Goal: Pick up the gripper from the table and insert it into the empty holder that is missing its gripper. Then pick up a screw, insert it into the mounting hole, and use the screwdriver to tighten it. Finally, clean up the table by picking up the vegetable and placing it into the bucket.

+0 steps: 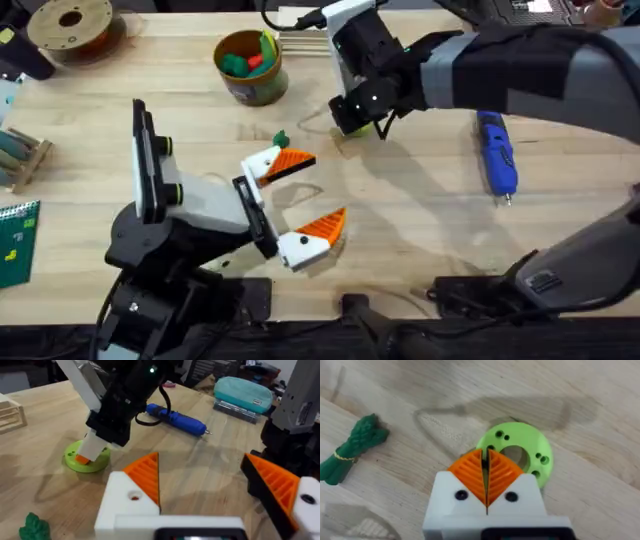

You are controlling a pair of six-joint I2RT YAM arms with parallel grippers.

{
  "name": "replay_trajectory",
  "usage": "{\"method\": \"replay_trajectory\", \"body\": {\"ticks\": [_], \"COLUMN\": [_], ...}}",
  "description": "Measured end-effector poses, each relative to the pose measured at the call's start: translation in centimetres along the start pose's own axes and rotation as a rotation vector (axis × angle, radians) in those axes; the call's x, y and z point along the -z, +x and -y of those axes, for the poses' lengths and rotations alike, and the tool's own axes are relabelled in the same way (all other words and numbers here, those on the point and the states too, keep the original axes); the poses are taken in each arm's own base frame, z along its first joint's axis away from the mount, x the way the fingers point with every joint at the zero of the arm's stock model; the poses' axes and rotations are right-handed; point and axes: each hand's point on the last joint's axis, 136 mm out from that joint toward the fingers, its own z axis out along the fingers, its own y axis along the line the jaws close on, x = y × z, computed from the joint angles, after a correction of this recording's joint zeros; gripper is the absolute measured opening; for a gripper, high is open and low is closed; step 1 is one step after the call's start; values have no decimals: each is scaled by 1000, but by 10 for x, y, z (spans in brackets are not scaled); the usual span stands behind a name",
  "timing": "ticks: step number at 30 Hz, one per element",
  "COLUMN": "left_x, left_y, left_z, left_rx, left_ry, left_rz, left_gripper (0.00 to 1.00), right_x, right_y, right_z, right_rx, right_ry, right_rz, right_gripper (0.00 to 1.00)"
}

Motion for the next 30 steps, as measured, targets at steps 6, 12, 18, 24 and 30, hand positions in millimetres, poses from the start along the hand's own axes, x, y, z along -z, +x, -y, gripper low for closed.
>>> {"method": "replay_trajectory", "body": {"ticks": [6,12,18,24,30], "left_x": [0,0,0,0,0], "left_y": [0,0,0,0,0], "left_z": [0,0,0,0,0], "left_rx": [0,0,0,0,0], "left_ry": [0,0,0,0,0], "left_rz": [0,0,0,0,0], "left_gripper": [987,987,987,987,987], "right_x": [0,4,24,51,78], "right_y": [0,1,-2,-10,4], "right_z": [0,0,1,1,4], "right_rx": [0,0,5,20,49], "right_ry": [1,1,-1,-5,2], "right_rz": [0,-5,10,58,-30], "right_gripper": [8,8,8,8,7]}}
